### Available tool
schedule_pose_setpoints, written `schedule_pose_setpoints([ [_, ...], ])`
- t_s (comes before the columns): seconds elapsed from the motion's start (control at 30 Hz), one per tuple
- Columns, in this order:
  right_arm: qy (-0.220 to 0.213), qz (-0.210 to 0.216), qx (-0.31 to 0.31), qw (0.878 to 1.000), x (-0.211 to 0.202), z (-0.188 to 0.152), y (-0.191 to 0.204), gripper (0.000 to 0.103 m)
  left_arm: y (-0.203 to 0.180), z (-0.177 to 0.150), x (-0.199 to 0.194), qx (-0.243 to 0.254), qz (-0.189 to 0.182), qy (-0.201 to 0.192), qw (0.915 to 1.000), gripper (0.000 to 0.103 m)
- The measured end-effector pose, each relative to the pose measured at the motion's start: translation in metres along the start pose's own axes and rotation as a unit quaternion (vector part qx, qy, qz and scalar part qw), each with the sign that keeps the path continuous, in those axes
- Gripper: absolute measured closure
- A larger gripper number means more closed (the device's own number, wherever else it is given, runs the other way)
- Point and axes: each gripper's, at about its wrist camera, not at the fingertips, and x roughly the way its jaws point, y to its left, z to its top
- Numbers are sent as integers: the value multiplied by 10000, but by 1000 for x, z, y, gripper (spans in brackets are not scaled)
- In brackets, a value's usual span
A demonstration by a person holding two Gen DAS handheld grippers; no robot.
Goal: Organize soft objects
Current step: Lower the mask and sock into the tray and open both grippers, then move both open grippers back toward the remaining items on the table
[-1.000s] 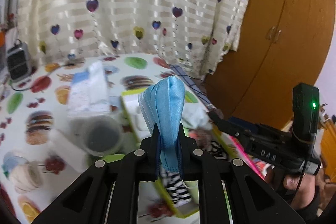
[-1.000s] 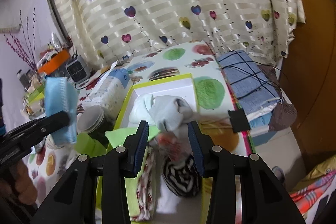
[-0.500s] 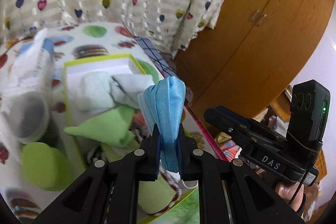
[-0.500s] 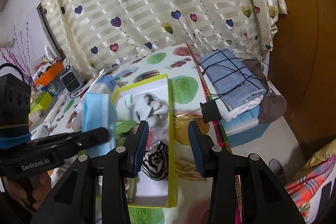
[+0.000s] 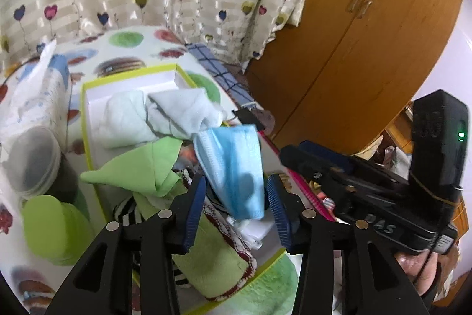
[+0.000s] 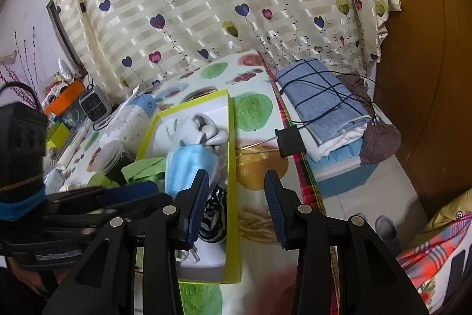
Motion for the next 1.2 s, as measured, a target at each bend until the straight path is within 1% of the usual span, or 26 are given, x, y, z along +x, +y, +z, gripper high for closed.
schedule_pose_setpoints([
  [0.17, -26, -5, -63, 10000, -4, 1, 5, 62, 3, -3, -15, -39, 34, -118, 9999, 60],
  [0.3, 78, -28, -104, 9999, 3, -2, 7, 62, 7, -5, -25, -73, 76, -212, 9997, 60],
  [0.37, 196, -123, -71, 9997, 10, -6, 5, 62, 9, -7, -31, -79, 137, -261, 9995, 60],
  [0.47, 233, -197, -90, 9995, 15, -8, 6, 62, 12, -8, -36, -119, 219, -288, 9993, 60],
  [0.53, 306, -349, -226, 9987, 21, -9, 10, 62, 14, -9, -39, -144, 261, -310, 9991, 60],
  [0.6, 424, -417, -345, 9976, 26, -12, 13, 62, 16, -10, -43, -158, 288, -341, 9989, 60],
  [0.67, 443, -495, -431, 9969, 27, -14, 16, 62, 17, -11, -47, -171, 321, -378, 9986, 60],
  [0.93, 187, -521, -465, 9974, -1, -8, 27, 62, 21, -17, -68, -206, 349, -576, 9975, 60],
  [1.1, -80, -358, -605, 9975, -21, -6, 45, 62, 23, -25, -87, -135, 444, -811, 9956, 60],
  [1.2, -249, -205, -686, 9971, -31, -4, 57, 62, 26, -31, -98, -116, 582, -1014, 9931, 60],
])
